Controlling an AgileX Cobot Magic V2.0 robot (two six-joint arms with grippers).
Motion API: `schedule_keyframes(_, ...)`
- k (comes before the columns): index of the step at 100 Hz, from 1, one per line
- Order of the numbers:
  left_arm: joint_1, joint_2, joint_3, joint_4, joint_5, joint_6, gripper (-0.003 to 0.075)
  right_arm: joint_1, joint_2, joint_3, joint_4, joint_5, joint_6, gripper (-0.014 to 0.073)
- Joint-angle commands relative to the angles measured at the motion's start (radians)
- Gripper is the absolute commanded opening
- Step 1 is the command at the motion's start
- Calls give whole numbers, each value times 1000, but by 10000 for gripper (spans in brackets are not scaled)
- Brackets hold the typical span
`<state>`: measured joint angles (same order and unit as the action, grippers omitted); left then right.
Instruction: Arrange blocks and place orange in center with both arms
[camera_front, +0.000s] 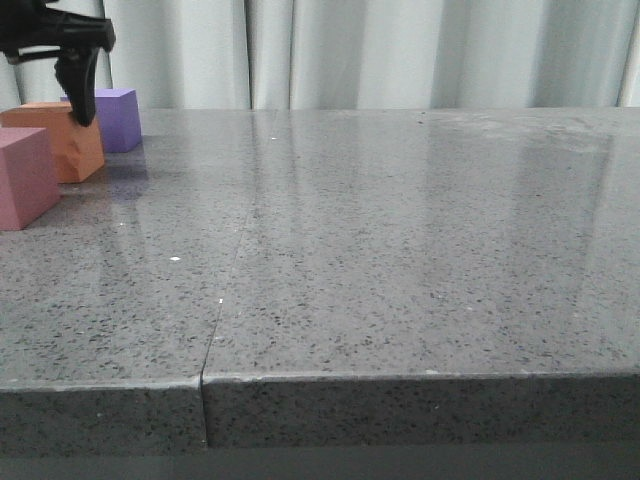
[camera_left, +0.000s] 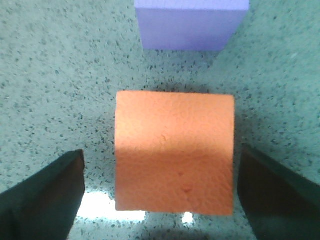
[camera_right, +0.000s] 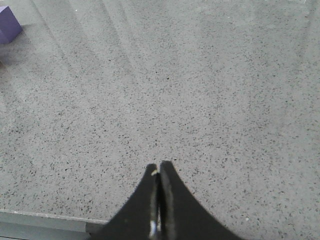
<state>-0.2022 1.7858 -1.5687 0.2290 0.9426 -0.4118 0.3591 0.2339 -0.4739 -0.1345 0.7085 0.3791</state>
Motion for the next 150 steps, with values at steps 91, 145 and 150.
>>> schedule_keyframes(91,-45,-586,235,27,-107,-10,-20,-5,11,-26,-17,-78,-6,-67)
schedule_keyframes(145,-45,-1065,679,14,-349,-10,-20,-5,11,-26,-17,-78,-6,-67)
schedule_keyframes(150,-45,-1103,716,14,-369,-10,-20,-5,11,-26,-17,-78,-6,-67)
